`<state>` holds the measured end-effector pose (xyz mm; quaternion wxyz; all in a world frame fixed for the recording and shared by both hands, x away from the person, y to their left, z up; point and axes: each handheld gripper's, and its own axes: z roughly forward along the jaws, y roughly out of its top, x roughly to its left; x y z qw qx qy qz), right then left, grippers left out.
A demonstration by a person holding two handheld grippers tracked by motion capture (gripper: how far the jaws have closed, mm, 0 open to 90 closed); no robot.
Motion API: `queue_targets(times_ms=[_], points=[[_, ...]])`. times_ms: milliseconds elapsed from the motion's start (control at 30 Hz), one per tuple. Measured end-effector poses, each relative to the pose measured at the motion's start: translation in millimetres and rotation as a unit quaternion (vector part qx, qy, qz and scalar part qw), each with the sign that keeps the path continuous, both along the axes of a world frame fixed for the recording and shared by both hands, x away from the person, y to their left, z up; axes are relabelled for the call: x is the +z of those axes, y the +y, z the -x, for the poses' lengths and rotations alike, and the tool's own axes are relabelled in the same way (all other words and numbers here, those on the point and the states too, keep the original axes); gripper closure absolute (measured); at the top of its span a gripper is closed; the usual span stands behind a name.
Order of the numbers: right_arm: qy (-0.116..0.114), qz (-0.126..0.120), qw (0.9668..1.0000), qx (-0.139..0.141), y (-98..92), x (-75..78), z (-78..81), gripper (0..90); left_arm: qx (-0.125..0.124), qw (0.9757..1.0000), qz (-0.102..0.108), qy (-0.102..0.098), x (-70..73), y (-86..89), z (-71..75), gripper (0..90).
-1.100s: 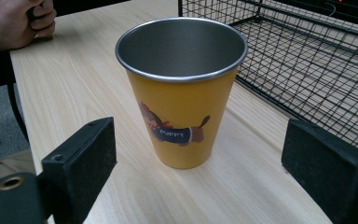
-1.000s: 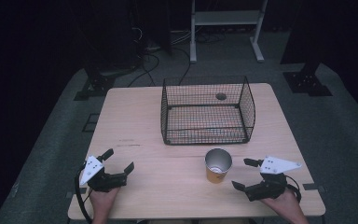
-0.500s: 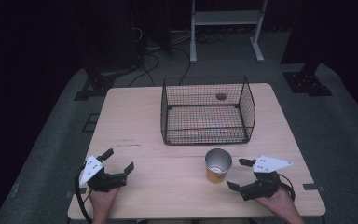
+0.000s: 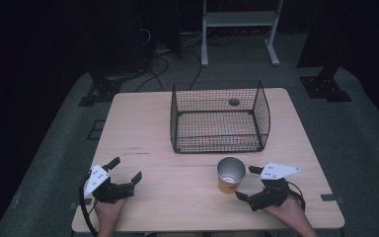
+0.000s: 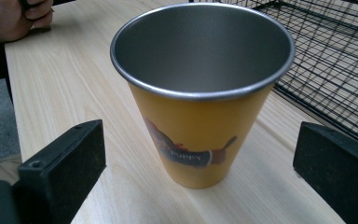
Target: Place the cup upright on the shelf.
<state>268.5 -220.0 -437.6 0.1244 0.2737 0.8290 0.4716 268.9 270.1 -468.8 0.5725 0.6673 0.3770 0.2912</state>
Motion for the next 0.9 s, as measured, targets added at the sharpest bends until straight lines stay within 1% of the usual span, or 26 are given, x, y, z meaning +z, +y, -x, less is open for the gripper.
queue_targets(times_ms=[200,433,533,667,800,833,900], points=[[0.004,0.001,1.0000,0.002,6.0,-1.1,-4.2,0.7,-0.001,1.0000,-0.001,0.000,0.0,-0.1,0.0,0.8],[0.003,-0.001,1.0000,0.000,12.8,-1.7,-10.0,0.6,0.000,1.0000,0.000,0.000,0.0,0.0,0.0,0.8],[0.002,-0.005,1.0000,0.002,18.6,-0.8,-13.9,0.6,-0.001,1.0000,0.000,0.000,-0.1,0.1,-0.1,0.8],[0.001,0.001,1.0000,0.004,25.3,-0.6,-17.9,0.6,-0.001,1.0000,0.000,0.000,0.0,0.1,0.0,0.8],[-0.002,0.000,1.0000,0.002,29.9,-0.8,-21.9,0.7,-0.002,1.0000,0.000,0.000,0.0,0.1,0.0,0.9],[0.001,-0.001,1.0000,0.004,31.0,-0.9,-23.1,0.7,-0.002,1.0000,0.000,0.000,0.0,0.2,0.0,0.8],[0.001,-0.002,1.0000,0.004,33.0,-1.0,-24.2,0.7,-0.002,1.0000,0.000,0.000,0.0,0.3,0.0,0.8]])
